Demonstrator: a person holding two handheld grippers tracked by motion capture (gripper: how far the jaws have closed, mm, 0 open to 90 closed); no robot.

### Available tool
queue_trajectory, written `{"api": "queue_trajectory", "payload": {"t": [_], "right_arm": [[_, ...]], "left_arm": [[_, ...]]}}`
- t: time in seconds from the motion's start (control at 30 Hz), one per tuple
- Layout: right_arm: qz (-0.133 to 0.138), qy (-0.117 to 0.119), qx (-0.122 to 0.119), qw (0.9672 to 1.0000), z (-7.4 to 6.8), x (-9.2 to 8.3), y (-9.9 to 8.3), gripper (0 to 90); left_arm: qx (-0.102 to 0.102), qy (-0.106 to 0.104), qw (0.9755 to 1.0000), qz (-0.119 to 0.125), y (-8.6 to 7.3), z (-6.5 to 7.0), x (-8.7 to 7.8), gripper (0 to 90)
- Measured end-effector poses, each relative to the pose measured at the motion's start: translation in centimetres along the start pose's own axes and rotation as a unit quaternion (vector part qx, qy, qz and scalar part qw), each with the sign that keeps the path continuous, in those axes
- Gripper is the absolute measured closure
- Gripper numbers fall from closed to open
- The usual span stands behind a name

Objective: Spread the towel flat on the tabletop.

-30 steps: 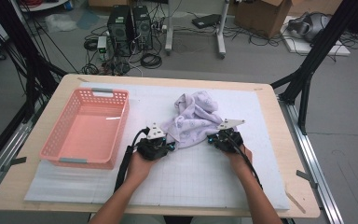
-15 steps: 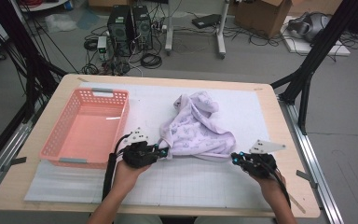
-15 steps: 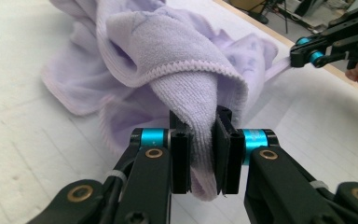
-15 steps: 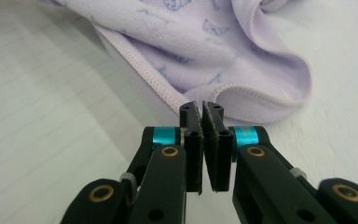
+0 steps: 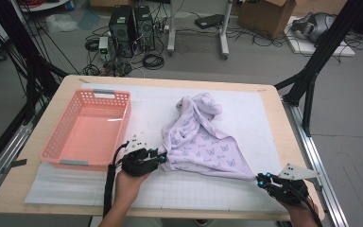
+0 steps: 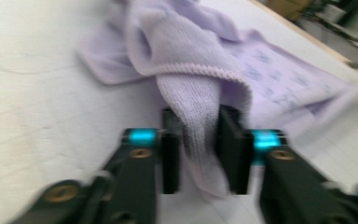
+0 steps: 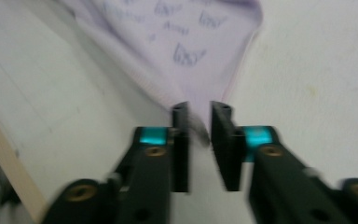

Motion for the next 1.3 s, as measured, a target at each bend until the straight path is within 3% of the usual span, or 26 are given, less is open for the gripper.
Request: {"api": "queue_trajectory", "payload": {"t": [0.03,0.1,0.2,0.27,0.33,0.4,0.43,0.5,0.6,0.67,0.7,0.77,0.83,0.93,1.03,1.13,1.2,1.3], "right_arm": [[0.013,0.001,0.011,0.9999,-0.1,-0.1,0.4,68.8],[0.038,0.006,0.021,0.999,-0.2,-0.2,1.4,62.8],[0.05,-0.004,0.014,0.9986,0.0,1.0,2.9,57.2],[0.042,-0.011,0.008,0.999,0.2,2.9,3.8,55.3],[0.024,0.001,0.007,0.9997,0.0,5.3,4.5,51.9],[-0.001,0.018,-0.004,0.9998,-0.8,7.7,5.3,49.7],[-0.01,0.03,-0.012,0.9994,-1.4,8.8,5.8,49.8],[-0.02,0.046,-0.028,0.9983,-2.5,10.8,6.9,50.4],[-0.057,0.044,-0.042,0.9965,-3.4,13.8,7.5,55.6],[-0.044,0.054,-0.047,0.9964,-3.5,14.5,7.9,72.8],[-0.043,0.06,-0.056,0.9957,-3.5,14.6,8.1,88.4],[-0.041,0.061,-0.072,0.9947,-3.4,14.7,8.2,89.0],[-0.025,0.039,-0.067,0.9967,-2.7,14.8,8.6,89.3],[0.028,-0.002,-0.023,0.9993,-0.6,14.3,9.8,89.3],[0.055,-0.058,-0.005,0.9968,1.0,14.0,11.0,89.3],[0.056,-0.125,-0.009,0.9905,2.3,14.2,11.7,89.2],[0.052,-0.139,0.012,0.9888,3.2,14.5,11.6,89.1],[0.049,-0.139,0.03,0.9886,3.4,14.4,11.2,81.6]], "left_arm": [[-0.011,-0.01,0.9998,0.01,0.2,0.1,0.0,59.2],[-0.01,-0.021,0.9997,0.008,0.2,0.7,-0.1,50.2],[0.012,-0.037,0.9988,-0.029,-0.5,1.8,0.6,42.8],[0.028,-0.027,0.9981,-0.047,-0.9,2.0,1.2,42.8],[0.032,-0.028,0.9976,-0.054,-1.2,2.0,1.8,51.8],[0.038,-0.025,0.9976,-0.053,-1.1,1.9,2.2,69.8],[0.045,-0.021,0.9975,-0.051,-0.9,1.7,2.3,74.7],[0.043,-0.015,0.9981,-0.041,-0.1,1.1,2.3,76.6],[0.033,-0.008,0.999,-0.031,1.2,0.0,2.5,76.9],[0.035,-0.001,0.9991,-0.023,2.1,-0.4,2.8,76.9],[0.036,0.002,0.9992,-0.018,2.6,-0.6,2.9,76.9],[0.038,0.009,0.9991,-0.016,3.4,-1.1,3.4,77.0],[0.035,0.023,0.9991,-0.012,3.9,-1.9,3.8,76.9],[0.034,0.035,0.9988,-0.007,4.3,-2.9,4.9,75.9],[0.051,0.055,0.9972,0.003,4.2,-3.5,5.8,74.6],[0.047,0.071,0.9963,-0.006,3.8,-4.0,6.3,66.0],[0.044,0.068,0.9966,-0.013,3.7,-4.0,6.1,58.7],[0.056,0.068,0.9961,0.002,3.6,-3.6,4.9,54.9]]}}
Point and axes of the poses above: each handheld gripper's, and its own axes: x roughly forward along the jaws, y roughly out of its top, z roughly to its right, the point moved 5 cm from there along x, roughly forward along the jaws, and after that the axes turned 9 degrees about x, right-handed, at the moved point
